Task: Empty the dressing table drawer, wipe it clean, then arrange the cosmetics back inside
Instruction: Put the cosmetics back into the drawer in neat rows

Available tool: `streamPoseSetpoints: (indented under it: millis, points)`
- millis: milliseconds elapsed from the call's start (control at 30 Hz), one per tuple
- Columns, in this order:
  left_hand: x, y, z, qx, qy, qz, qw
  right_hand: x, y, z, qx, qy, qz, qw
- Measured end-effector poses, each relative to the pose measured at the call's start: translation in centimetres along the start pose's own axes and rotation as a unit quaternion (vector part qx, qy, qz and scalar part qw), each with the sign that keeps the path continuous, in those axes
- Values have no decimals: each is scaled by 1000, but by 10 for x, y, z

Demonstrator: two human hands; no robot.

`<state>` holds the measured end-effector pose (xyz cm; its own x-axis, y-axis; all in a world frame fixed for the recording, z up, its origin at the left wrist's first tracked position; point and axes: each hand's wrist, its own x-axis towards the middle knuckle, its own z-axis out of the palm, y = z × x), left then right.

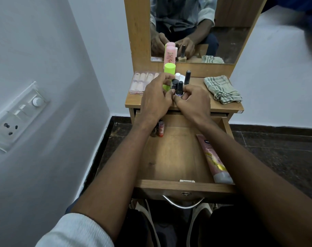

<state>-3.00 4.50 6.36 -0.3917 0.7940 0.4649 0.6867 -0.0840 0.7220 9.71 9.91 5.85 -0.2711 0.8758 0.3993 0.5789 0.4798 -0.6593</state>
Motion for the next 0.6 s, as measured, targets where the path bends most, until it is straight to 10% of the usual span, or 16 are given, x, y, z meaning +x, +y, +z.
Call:
streamPoseSetpoints:
  millis: [333,600]
  points:
    - [-17,-7,-25,47,-16,-14,999,-31,-1,-13,29,-28,-26,999]
    - [-59,-13,-70,46,-170,-58,983,-68,0,-11,-56,-214,-12,975]
